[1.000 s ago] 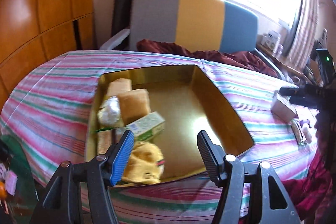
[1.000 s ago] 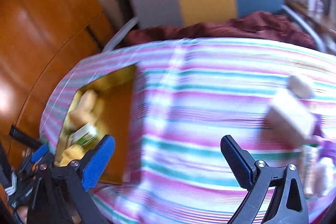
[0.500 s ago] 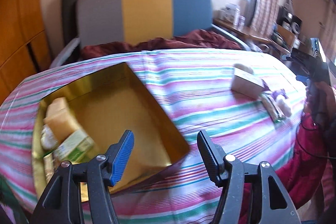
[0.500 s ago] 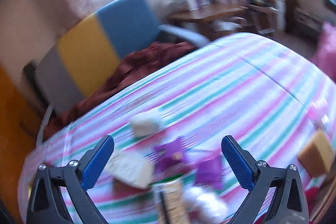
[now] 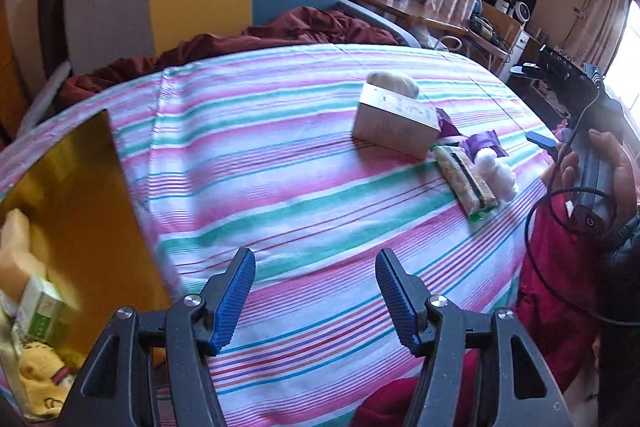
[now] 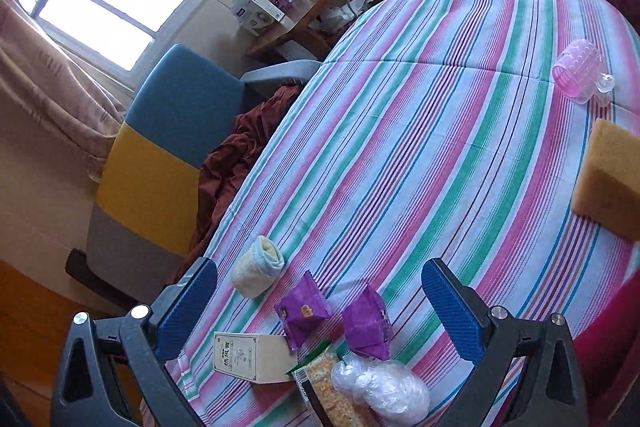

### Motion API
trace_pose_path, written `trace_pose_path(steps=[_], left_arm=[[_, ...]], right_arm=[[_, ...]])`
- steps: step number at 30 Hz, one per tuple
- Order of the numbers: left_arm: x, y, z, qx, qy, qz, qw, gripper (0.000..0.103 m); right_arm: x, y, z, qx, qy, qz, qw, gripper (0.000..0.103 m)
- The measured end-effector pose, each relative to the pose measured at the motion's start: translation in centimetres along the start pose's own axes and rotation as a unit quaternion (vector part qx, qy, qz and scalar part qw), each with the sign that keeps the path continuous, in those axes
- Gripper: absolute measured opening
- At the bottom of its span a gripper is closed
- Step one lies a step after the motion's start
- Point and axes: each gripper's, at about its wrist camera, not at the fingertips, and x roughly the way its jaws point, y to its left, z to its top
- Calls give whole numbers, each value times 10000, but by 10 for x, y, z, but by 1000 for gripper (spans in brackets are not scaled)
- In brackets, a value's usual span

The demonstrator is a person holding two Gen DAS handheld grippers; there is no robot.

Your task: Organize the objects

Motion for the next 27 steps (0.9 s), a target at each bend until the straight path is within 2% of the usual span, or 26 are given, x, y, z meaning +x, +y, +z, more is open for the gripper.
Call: trace_pose_path(steps=[6,12,18,20,21,24,27], left_arm=[[27,-12,21,-443,390,-600,9965,63],[50,-26,51,-808,520,-926,9911,64],[84,-37,81,-1611,823,-1510,9718,70],[95,-39,95,-1904,825,-1523,9663,75],[102,-39,103,-2086,872,-1521,9622,79],[121,-37,121,-2655,948,-1451,9484,83],[142,-40,137,-2914,1079,-1213,9427,86]], right_arm=[[5,-6,-3,134,166,91,9997,103],[10,-3,-7,9,366,156,9992,103],[12,-2,-10,-37,497,268,9984,103],[13,-1,-10,-38,529,306,9981,103],[13,0,-10,-49,555,330,9979,103],[16,2,-12,-88,644,398,9971,103],[18,2,-13,-105,726,479,9962,103]])
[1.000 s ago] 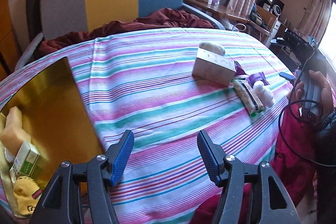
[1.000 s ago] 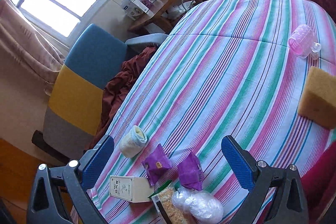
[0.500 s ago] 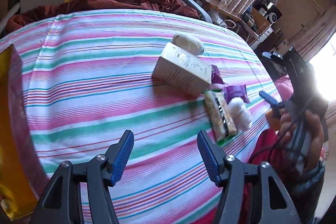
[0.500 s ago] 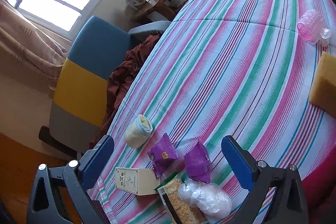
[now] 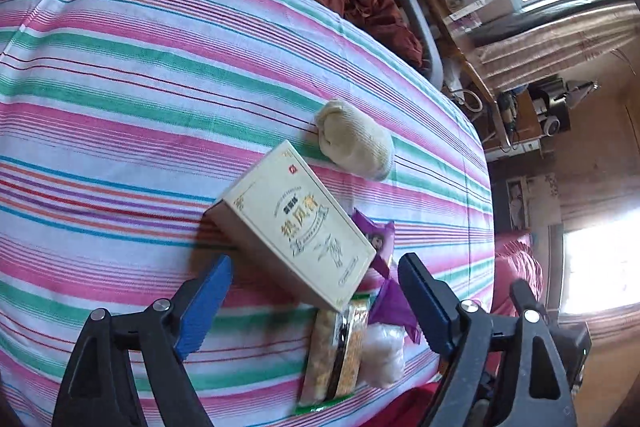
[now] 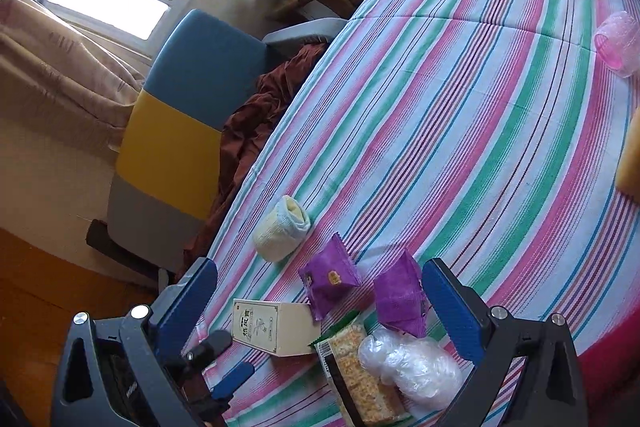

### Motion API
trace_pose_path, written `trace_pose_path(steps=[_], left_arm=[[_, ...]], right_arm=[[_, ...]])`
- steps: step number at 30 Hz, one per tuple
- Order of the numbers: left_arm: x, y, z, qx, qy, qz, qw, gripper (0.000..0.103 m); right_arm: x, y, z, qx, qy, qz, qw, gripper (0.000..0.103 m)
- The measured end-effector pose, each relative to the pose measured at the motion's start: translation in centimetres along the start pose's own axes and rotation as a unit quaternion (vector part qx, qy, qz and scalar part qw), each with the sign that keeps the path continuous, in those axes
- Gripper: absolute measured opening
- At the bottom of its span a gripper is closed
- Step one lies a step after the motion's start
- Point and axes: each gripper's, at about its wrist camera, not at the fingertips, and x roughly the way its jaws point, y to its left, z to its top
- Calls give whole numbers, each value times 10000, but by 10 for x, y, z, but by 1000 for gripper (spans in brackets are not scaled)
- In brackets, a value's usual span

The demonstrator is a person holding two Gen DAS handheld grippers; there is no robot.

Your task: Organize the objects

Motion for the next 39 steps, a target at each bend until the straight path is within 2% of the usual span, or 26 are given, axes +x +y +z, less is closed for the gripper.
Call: trace_pose_path(steps=[2,4,6,10,12,13,14,15,17,21,27,31,34,39], left_arm=[[14,-2,9,-146,37,181,9997,87],[24,-8,16,-80,-21,445,9990,87],[34,-18,21,172,-39,752,9970,87],[64,-34,22,854,134,1370,9868,87],[68,-34,17,1155,148,1479,9821,84],[67,-34,13,1297,79,1490,9803,83],[65,-34,9,1423,32,1489,9786,76],[62,-32,6,1542,-13,1495,9767,64],[51,-23,-3,1823,-183,1465,9721,52],[25,6,-23,2215,-331,1373,9649,51],[-20,55,-83,2845,-689,1458,9450,51],[-38,76,-106,2865,-911,1271,9452,52],[-40,78,-108,2938,-1001,1182,9432,52],[-40,80,-109,2963,-1063,1054,9433,52]], right_arm=[[1,0,0,26,40,51,10000,103],[2,-1,-1,39,73,115,9999,103],[2,0,-1,51,86,157,9998,103],[3,-1,-1,75,136,210,9997,103],[4,-2,-1,99,150,231,9996,103],[4,-2,-1,117,150,242,9995,103],[4,-3,-1,139,150,244,9995,103],[4,-4,0,150,163,244,9995,103],[5,-4,0,150,180,231,9995,103],[4,-2,0,85,149,171,9997,103],[6,6,-2,-180,180,21,9997,103],[9,17,-7,-566,205,-182,9980,103],[13,28,-12,-957,202,-447,9942,103],[18,49,-21,-1727,99,-917,9806,103]])
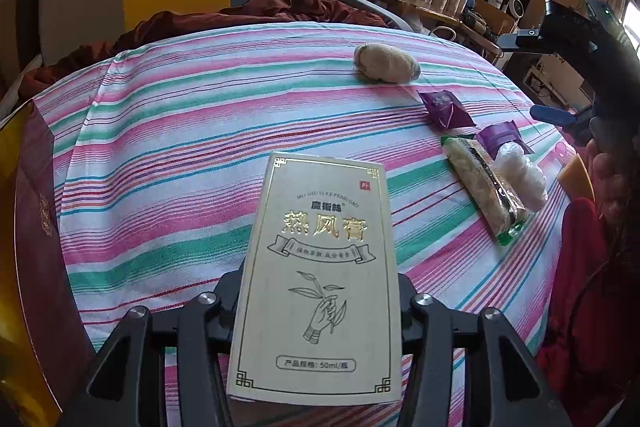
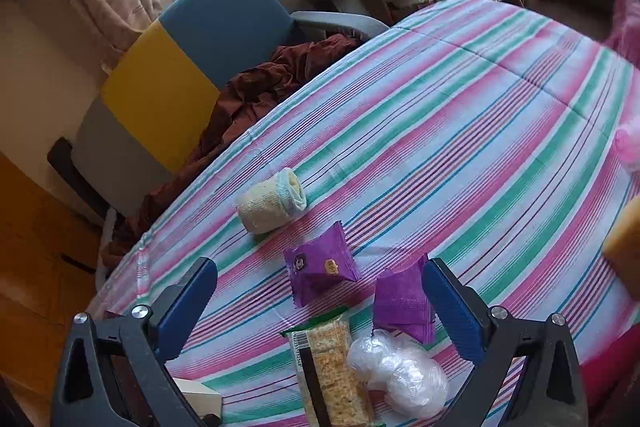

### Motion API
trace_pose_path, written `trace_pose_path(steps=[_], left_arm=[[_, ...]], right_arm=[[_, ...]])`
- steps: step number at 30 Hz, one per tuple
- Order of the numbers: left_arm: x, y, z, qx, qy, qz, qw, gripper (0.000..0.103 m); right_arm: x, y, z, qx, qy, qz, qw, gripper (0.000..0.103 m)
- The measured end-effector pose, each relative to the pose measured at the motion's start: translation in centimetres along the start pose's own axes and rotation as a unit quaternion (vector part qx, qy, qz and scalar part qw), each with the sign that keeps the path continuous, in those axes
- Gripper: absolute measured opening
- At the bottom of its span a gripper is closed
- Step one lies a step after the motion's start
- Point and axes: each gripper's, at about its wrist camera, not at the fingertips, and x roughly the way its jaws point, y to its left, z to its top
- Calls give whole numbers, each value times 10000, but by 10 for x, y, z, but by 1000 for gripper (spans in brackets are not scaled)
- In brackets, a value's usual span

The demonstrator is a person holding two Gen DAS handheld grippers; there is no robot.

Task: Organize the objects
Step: 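Grasp the purple snack packet with the right tool, then carry the cream box into the gold tray and open the left tool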

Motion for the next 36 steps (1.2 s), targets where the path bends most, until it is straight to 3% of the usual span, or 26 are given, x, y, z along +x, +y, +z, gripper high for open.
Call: trace_pose_path(steps=[5,10,12,13,14,28,36], left_arm=[[-1,4,-2,-78,-31,-77,9999,52],[-1,8,-3,-229,-60,-191,9995,52],[-1,8,-4,-247,-82,-221,9994,52],[-2,9,-5,-252,-98,-231,9994,52],[-2,9,-6,-254,-118,-229,9993,53],[-3,-2,-15,60,-356,50,9993,52],[-20,4,-13,-217,-268,-97,9994,52]], right_arm=[[20,38,3,-973,237,-311,9945,103],[66,56,4,-1490,663,-815,9832,100],[86,52,1,-1561,859,-996,9789,85],[97,47,-1,-1592,1015,-1157,9752,61],[107,41,-3,-1549,1277,-1259,9715,58],[110,39,-12,-2042,1328,-1422,9594,60],[114,42,-13,-2178,1255,-1463,9568,60]])
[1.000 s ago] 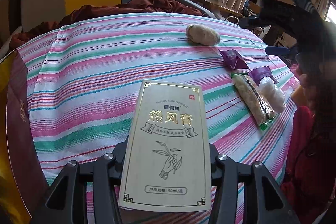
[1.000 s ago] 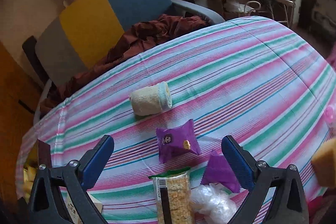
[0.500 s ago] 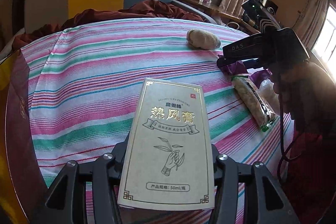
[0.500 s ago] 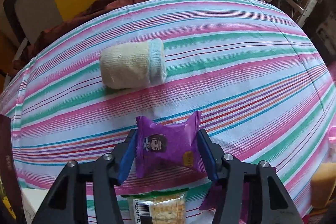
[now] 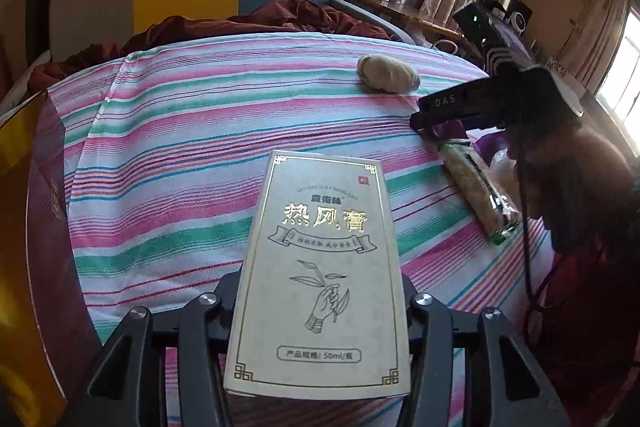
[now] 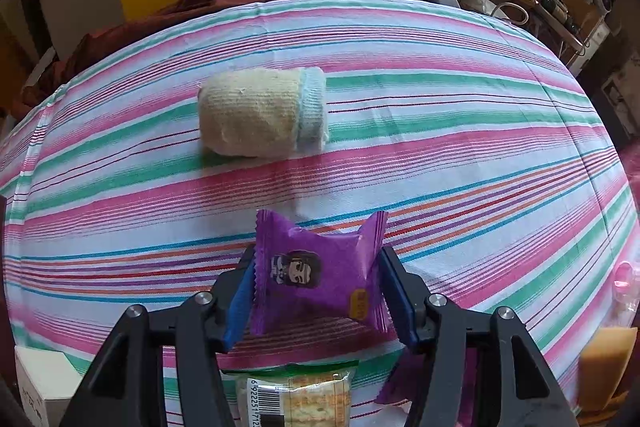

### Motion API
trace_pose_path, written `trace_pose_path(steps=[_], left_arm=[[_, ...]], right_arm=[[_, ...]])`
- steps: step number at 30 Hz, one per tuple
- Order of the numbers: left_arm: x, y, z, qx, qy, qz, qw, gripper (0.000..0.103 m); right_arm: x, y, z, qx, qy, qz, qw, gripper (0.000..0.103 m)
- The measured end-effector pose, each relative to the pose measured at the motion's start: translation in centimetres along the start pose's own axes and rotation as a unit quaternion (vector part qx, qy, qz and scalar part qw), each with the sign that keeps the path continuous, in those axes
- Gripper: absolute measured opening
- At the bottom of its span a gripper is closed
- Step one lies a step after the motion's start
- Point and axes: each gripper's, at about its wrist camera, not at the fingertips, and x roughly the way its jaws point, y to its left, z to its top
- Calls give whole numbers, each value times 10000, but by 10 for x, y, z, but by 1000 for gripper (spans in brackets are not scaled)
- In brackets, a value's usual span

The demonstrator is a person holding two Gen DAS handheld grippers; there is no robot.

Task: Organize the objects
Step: 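Carry the cream box into the gold tray and open the left tool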

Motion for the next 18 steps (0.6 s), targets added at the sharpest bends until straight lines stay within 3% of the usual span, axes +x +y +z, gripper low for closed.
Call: trace_pose_path(steps=[6,11,15,18], left_arm=[[-76,35,24,-349,-624,-76,9974,52],[-129,121,41,-1014,-761,293,9915,52],[-144,206,43,-1698,-709,690,9805,52],[-145,263,42,-2494,-659,682,9637,52]], right_arm=[[-2,-1,-2,-75,-35,-53,10000,59],[-1,7,-3,-132,-55,-115,9998,59],[-1,9,-3,-180,-63,-159,9997,59],[0,8,-2,-193,-59,-181,9996,59]])
